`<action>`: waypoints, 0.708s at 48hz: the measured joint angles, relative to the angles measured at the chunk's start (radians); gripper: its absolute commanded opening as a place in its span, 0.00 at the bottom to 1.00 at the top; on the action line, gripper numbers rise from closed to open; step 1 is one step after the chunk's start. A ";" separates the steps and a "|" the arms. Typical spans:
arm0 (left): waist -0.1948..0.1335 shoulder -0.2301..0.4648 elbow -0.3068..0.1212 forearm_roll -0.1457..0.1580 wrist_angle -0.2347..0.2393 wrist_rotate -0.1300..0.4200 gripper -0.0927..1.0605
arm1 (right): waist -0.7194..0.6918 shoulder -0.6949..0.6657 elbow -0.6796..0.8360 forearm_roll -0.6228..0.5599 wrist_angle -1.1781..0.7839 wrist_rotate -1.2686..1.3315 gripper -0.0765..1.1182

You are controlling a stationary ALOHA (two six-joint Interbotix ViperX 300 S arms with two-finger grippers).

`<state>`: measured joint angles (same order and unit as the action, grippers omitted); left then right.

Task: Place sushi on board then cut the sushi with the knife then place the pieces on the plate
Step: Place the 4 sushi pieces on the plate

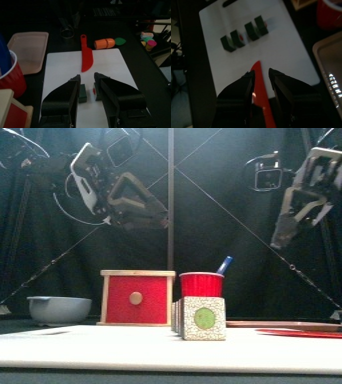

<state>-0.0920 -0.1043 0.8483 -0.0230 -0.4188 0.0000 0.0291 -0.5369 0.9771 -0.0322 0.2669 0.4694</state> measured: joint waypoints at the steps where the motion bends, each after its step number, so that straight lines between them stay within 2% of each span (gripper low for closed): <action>1: 0.000 -0.002 0.006 -0.006 0.000 0.000 0.69 | -0.006 0.014 -0.009 -0.011 -0.006 0.000 0.65; 18: -0.003 -0.034 0.100 -0.121 0.000 0.000 0.69 | -0.031 0.311 -0.207 -0.167 -0.026 -0.002 0.65; 26: -0.005 -0.044 0.133 -0.138 0.000 0.000 0.69 | -0.029 0.436 -0.296 -0.187 -0.026 -0.006 0.67; 34: -0.005 -0.051 0.152 -0.137 -0.002 0.000 0.69 | -0.029 0.537 -0.379 -0.189 -0.018 -0.009 0.80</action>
<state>-0.0966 -0.1549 1.0002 -0.1595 -0.4203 0.0000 0.0000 0.0000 0.5983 -0.2209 0.2485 0.4602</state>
